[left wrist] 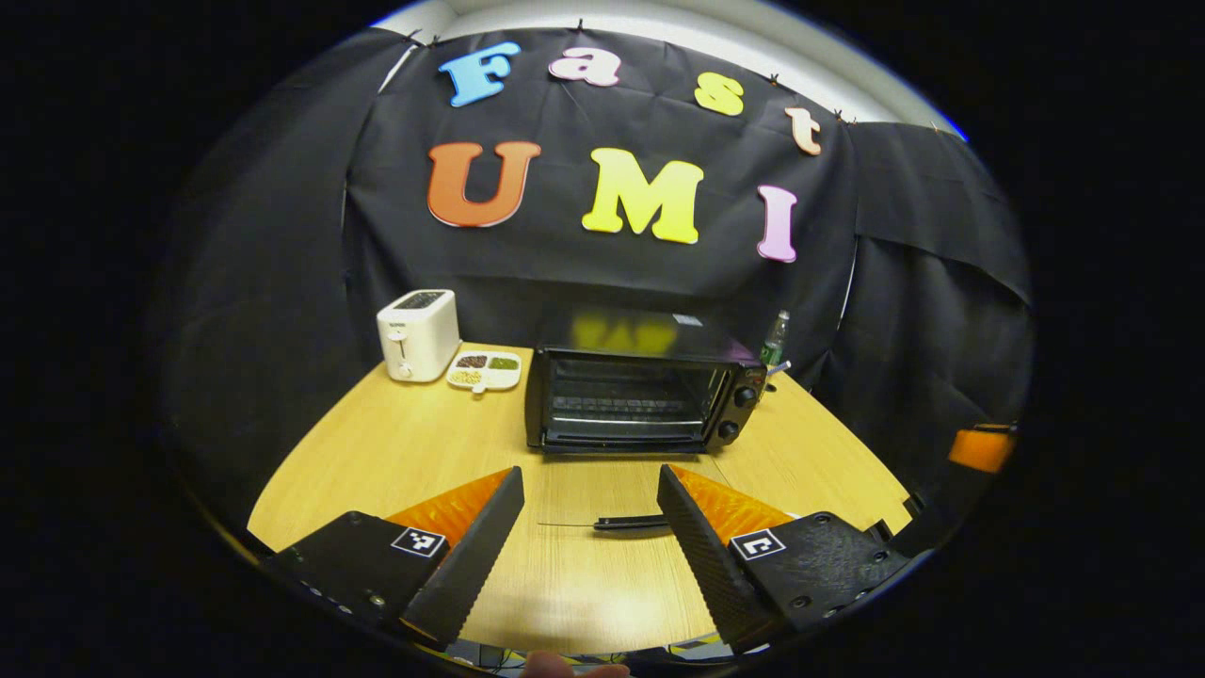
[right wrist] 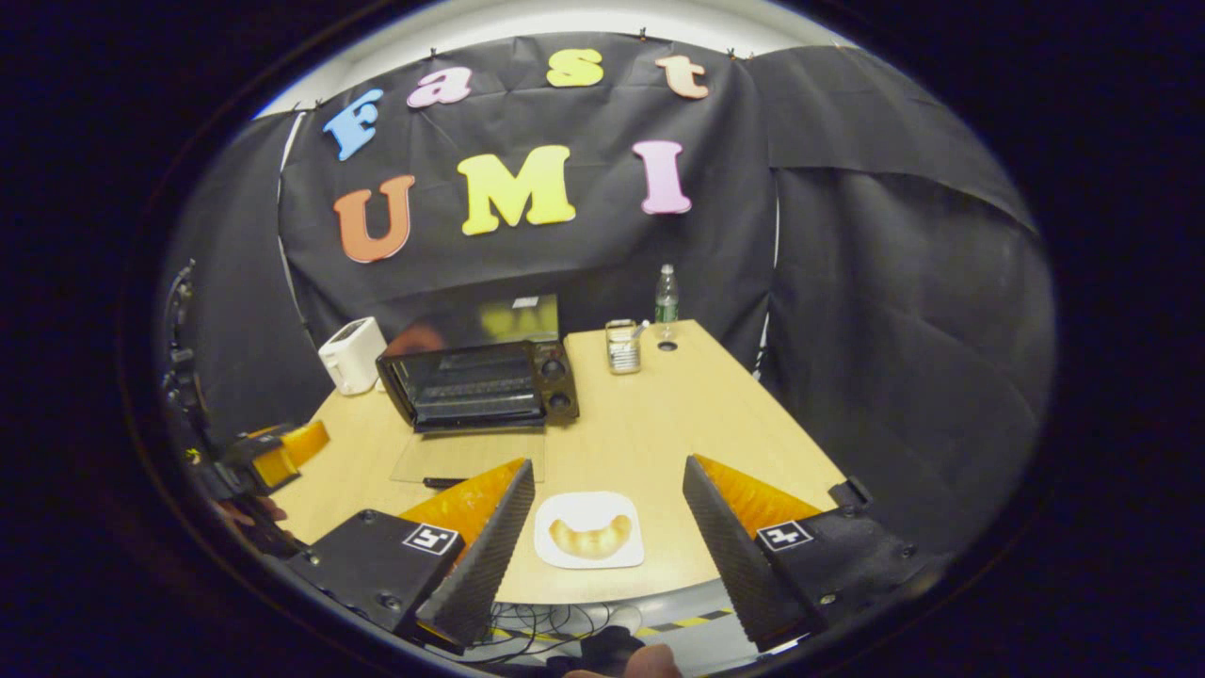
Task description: Open the electric oven with the left hand, put the food in, and close the electric oven.
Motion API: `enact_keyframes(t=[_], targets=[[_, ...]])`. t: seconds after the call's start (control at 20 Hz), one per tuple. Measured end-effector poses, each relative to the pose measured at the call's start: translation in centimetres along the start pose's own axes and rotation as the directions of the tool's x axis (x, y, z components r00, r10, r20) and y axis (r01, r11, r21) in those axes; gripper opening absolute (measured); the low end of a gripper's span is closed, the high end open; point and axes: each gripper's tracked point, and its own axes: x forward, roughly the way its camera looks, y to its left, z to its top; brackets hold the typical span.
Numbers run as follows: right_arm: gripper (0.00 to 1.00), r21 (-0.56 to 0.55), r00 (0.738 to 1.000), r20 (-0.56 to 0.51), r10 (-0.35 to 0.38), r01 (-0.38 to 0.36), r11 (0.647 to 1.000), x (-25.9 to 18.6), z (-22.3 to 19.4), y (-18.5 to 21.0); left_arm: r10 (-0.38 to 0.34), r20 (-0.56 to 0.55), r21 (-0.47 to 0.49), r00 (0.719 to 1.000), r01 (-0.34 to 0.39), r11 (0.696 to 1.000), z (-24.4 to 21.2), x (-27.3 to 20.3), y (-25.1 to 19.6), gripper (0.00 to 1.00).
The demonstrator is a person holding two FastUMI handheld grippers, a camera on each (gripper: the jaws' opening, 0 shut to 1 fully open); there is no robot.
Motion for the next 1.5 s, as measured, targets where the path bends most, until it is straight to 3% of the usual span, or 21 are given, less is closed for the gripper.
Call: enact_keyframes(t=[0.15,0.3,0.6,1.0,1.1,1.35,1.4,1.5], targets=[[1.00,-0.015,0.995,-0.100,0.028,-0.029,0.999,3.1,-3.9,0.5,0.046,0.081,0.010,0.996,-0.047,0.999,2.3,-4.6,1.4,0.94],[0.96,-0.020,0.980,-0.190,0.050,-0.054,0.998,6.3,-7.5,1.0,0.082,0.153,-0.005,0.985,-0.082,0.997,4.8,-7.5,1.9,0.94],[0.95,0.074,0.937,-0.336,0.093,-0.072,0.995,10.7,-12.8,1.1,0.101,0.199,-0.022,0.975,-0.099,0.995,8.6,-7.0,0.2,0.94],[0.76,0.245,0.884,-0.446,0.141,-0.031,0.969,14.5,-16.3,-0.3,0.090,0.143,0.019,0.986,-0.094,0.995,8.7,-1.7,-3.9,0.94],[0.74,0.296,0.858,-0.483,0.175,-0.027,0.955,14.8,-17.6,-0.1,0.096,0.119,0.023,0.988,-0.099,0.995,8.1,-1.2,-4.5,0.94],[0.70,0.369,0.839,-0.499,0.218,-0.022,0.929,15.2,-18.1,0.5,0.078,0.090,0.010,0.993,-0.079,0.997,8.1,0.0,-5.3,0.94],[0.60,0.379,0.838,-0.500,0.220,-0.017,0.925,15.3,-18.0,0.6,0.069,0.084,0.008,0.994,-0.070,0.998,8.1,0.1,-5.4,0.94],[0.48,0.391,0.840,-0.497,0.218,-0.008,0.920,15.3,-17.8,0.6,0.057,0.075,0.013,0.996,-0.058,0.998,8.1,0.0,-5.3,0.94]])
